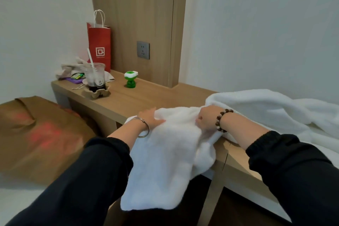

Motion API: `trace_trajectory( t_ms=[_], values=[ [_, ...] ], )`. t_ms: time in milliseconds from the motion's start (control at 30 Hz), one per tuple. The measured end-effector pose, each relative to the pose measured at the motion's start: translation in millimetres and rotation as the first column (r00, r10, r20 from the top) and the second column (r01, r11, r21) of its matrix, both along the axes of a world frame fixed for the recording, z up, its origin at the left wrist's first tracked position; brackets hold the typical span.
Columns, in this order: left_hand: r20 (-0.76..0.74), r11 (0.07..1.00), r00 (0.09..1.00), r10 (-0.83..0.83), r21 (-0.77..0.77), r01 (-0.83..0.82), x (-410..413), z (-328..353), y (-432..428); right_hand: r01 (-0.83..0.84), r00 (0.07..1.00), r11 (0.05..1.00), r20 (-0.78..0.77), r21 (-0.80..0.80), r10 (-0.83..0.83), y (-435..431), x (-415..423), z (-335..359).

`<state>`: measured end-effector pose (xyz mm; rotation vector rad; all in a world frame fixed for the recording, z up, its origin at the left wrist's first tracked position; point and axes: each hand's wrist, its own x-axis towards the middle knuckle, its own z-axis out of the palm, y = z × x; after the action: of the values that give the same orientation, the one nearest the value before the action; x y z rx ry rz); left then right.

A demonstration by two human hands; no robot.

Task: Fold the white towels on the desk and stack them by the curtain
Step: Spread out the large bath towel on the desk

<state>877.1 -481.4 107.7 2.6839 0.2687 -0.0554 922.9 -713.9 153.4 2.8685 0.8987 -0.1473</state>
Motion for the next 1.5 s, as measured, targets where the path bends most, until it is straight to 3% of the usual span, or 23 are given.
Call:
trace_trajectory(
  t_ms=[100, 167, 233, 367, 467, 533, 633, 700, 733, 767, 800, 833, 900, 933, 1000, 1067, 1133, 1200, 1267, 1300, 1333, 1400, 1500],
  values=[
    [0.010, 0.997, 1.000, 0.019, 0.074, -0.020, 4.2, -9.3, -4.2, -0.007, 0.998, 0.982, -0.053, 0.189, 0.017, 4.6, -1.6, 16.7],
    [0.013, 0.988, 1.000, 0.022, 0.156, -0.023, 6.3, -8.1, -5.7, -0.040, 0.993, 0.931, 0.120, 0.362, -0.004, 10.8, 3.8, 28.2],
    [-0.002, 0.987, 1.000, 0.024, 0.161, -0.023, 8.5, -5.8, -8.3, -0.052, 0.972, 0.967, 0.236, 0.250, -0.009, 10.1, 17.4, 34.0],
    [0.006, 0.993, 1.000, 0.023, 0.115, -0.024, 9.8, 0.3, -16.1, 0.187, 0.973, 0.954, -0.091, -0.236, -0.213, -3.0, 30.6, 27.4],
    [0.160, 0.970, 0.987, 0.023, 0.236, -0.061, 8.7, 12.1, -26.4, 0.127, 0.983, 0.963, -0.100, -0.239, -0.154, -7.6, 28.2, 21.2],
    [0.334, 0.942, 0.942, -0.004, 0.316, -0.108, 13.6, 33.0, -31.0, 0.174, 0.985, 0.969, 0.012, -0.175, -0.174, -8.1, 24.1, 27.6],
    [0.660, 0.935, 0.752, -0.013, 0.273, -0.224, 30.5, 91.4, -33.7, 0.181, 0.876, 0.980, 0.440, 0.080, -0.198, -14.9, 29.7, 57.8],
    [0.880, 0.944, 0.474, 0.031, 0.130, -0.303, 40.0, 132.7, -43.9, 0.016, 0.645, 0.946, 0.719, 0.323, -0.257, -23.6, 36.3, 86.3],
    [0.949, 0.947, 0.312, 0.034, 0.069, -0.313, 45.2, 145.1, -50.3, -0.063, 0.537, 0.918, 0.788, 0.392, -0.300, -28.8, 41.8, 97.9],
    [0.974, 0.953, 0.228, 0.002, 0.067, -0.296, 50.2, 150.9, -57.1, -0.069, 0.474, 0.908, 0.815, 0.412, -0.334, -35.1, 46.2, 104.6],
    [0.949, 0.951, 0.305, -0.078, 0.162, -0.263, 56.9, 146.9, -63.8, 0.013, 0.492, 0.929, 0.807, 0.369, -0.327, -41.7, 49.2, 104.2],
    [0.843, 0.935, 0.512, -0.162, 0.298, -0.194, 63.4, 132.7, -69.1, 0.121, 0.562, 0.955, 0.775, 0.269, -0.289, -48.1, 54.0, 96.1],
    [0.380, 0.897, 0.900, -0.215, 0.441, 0.028, 72.1, 85.1, -70.5, 0.275, 0.808, 0.961, 0.547, -0.019, -0.220, -59.4, 62.3, 67.3],
    [0.150, 0.892, 0.968, -0.200, 0.436, 0.116, 73.3, 57.8, -66.5, 0.295, 0.897, 0.949, 0.373, -0.108, -0.236, -64.3, 63.1, 53.2],
    [-0.064, 0.923, 0.991, -0.116, 0.361, 0.131, 71.0, 7.0, -58.1, 0.301, 0.943, 0.951, 0.170, -0.064, -0.287, -73.1, 65.3, 30.1],
    [-0.076, 0.933, 0.995, -0.065, 0.348, 0.088, 65.3, -23.5, -56.6, 0.332, 0.924, 0.938, 0.166, 0.104, -0.345, -78.2, 69.3, 20.6],
    [0.107, 0.936, 0.990, -0.088, 0.348, 0.045, 62.4, -30.3, -65.9, 0.293, 0.888, 0.937, 0.308, 0.192, -0.341, -76.5, 69.8, 19.5],
    [0.373, 0.958, 0.914, -0.162, 0.283, 0.054, 60.7, -24.6, -84.3, -0.003, 0.798, 0.964, 0.582, 0.267, -0.158, -73.0, 64.3, 14.5],
    [0.431, 0.944, 0.864, -0.261, 0.299, 0.136, 57.8, -19.0, -105.6, -0.338, 0.628, 0.921, 0.775, 0.193, 0.068, -71.8, 45.9, 2.6],
    [0.386, 0.935, 0.876, -0.288, 0.312, 0.170, 54.1, -20.5, -114.7, -0.390, 0.612, 0.912, 0.775, 0.123, 0.158, -73.0, 38.3, -9.5],
    [0.321, 0.929, 0.902, -0.290, 0.319, 0.185, 49.7, -23.7, -122.2, -0.326, 0.694, 0.943, 0.692, 0.057, 0.199, -73.4, 30.7, -21.3],
    [0.244, 0.938, 0.933, -0.264, 0.290, 0.189, 43.3, -29.5, -130.4, 0.011, 0.868, 0.998, 0.495, -0.064, 0.023, -78.2, 21.2, -40.9],
    [0.185, 0.951, 0.947, -0.264, 0.215, 0.223, 37.8, -27.4, -128.9, 0.328, 0.818, 0.941, 0.522, -0.078, -0.242, -96.7, 27.4, -51.0]
  ],
)
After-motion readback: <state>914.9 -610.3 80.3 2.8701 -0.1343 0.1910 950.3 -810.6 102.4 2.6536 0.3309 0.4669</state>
